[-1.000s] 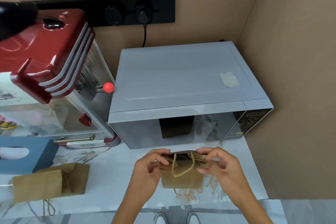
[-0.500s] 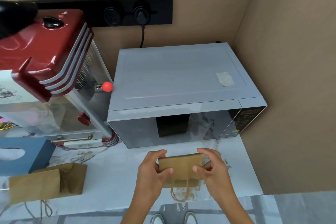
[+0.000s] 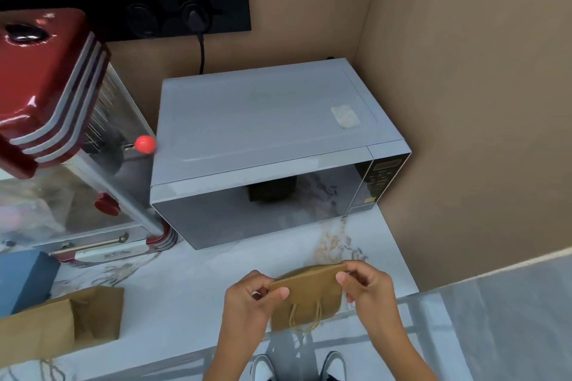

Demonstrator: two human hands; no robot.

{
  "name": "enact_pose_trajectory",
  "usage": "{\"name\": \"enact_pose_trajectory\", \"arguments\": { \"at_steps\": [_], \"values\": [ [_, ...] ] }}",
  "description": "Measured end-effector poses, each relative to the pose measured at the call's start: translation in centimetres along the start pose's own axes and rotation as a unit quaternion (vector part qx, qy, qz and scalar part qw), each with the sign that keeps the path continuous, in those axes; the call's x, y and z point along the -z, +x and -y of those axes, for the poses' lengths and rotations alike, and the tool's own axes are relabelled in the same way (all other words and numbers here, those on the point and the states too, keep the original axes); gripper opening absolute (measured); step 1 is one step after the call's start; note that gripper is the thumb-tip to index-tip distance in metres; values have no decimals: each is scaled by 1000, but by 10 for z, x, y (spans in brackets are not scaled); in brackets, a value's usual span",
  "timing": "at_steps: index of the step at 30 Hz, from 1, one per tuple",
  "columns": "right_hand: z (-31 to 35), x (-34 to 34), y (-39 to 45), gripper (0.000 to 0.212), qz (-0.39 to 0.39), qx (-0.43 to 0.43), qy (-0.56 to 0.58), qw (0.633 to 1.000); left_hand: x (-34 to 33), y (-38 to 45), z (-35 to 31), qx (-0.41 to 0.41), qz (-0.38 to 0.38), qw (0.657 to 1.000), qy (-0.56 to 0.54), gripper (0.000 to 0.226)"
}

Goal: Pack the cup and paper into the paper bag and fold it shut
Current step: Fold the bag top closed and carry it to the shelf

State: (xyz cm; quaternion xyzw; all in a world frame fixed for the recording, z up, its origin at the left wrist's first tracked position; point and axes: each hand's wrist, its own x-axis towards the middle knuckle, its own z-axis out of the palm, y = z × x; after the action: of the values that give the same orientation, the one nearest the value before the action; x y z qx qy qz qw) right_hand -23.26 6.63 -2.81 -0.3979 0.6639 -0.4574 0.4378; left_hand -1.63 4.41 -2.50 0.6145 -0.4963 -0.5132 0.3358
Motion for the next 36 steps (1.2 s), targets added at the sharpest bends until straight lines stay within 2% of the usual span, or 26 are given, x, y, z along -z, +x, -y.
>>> {"name": "enact_pose_trajectory", "arguments": {
  "at_steps": [7, 16, 21, 24, 28, 36],
  "values": [
    [-16, 71, -23, 28, 10, 11, 9, 1000, -55, -38, -10, -38, 23, 999, -10, 20],
    [-50, 215, -22, 23, 66, -18, 40, 997, -198, -107, -28, -2, -53, 999, -1, 19],
    [-56, 295, -9, 33, 96, 0, 33, 995, -274, -130, -52, -5, -63, 998, -8, 19],
    [-61, 335, 5, 37, 90, 16, 34, 995, -312, -128, -66, -4, -49, 999, -7, 19],
    [-70, 382, 38, 36, 72, 13, 52, 996, -364, -112, -87, -22, -34, 999, -19, 32],
    [-64, 477, 138, 27, 54, 19, 47, 997, -473, -34, -126, -70, -37, 995, -66, 7]
  ]
}}
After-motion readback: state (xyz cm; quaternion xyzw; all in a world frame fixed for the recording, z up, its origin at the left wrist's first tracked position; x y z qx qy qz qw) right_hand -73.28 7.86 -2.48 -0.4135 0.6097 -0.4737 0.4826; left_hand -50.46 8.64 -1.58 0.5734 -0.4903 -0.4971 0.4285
